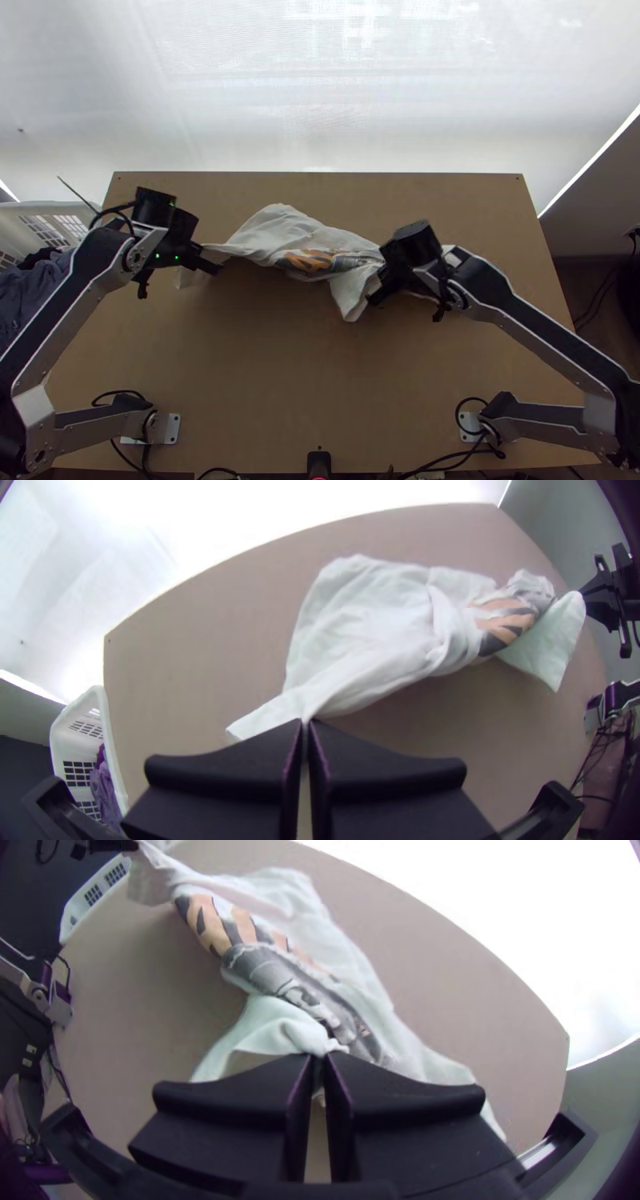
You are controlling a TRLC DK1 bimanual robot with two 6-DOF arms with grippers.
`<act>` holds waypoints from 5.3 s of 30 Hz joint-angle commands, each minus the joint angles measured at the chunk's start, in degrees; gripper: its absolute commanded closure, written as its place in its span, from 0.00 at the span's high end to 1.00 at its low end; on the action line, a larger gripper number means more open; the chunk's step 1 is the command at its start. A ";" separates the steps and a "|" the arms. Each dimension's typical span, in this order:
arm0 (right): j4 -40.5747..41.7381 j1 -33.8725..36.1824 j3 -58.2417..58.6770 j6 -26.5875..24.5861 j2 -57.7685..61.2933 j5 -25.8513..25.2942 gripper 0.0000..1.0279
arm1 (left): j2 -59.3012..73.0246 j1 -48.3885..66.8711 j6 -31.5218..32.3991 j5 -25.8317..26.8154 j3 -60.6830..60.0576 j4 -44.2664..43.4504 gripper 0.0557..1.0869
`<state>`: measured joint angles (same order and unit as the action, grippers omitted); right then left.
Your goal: Fold the t-shirt
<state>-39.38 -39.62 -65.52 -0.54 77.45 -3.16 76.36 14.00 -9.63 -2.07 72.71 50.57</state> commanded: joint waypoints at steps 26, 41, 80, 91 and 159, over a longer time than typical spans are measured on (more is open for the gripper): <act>-6.94 16.41 -51.91 -12.30 -9.25 -16.97 0.03 | -4.46 -25.51 4.18 0.92 57.20 -12.51 0.04; -0.35 13.78 -39.86 -12.30 -5.73 -14.77 0.03 | -3.41 -27.10 4.88 1.01 47.35 -12.60 0.04; -9.23 32.58 -6.82 -16.52 -18.83 7.73 0.03 | -19.67 -9.25 -6.63 12.26 12.20 33.37 0.04; 5.80 36.98 8.30 -15.28 -15.93 9.57 0.03 | -12.28 -9.96 1.10 13.05 -10.92 9.29 0.04; 42.54 32.32 -5.50 3.44 27.58 -1.68 0.87 | 18.92 32.41 18.68 27.03 16.15 9.46 0.95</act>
<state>5.56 -6.55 -71.92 0.80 107.09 -4.60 95.83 48.51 8.71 26.06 92.36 64.01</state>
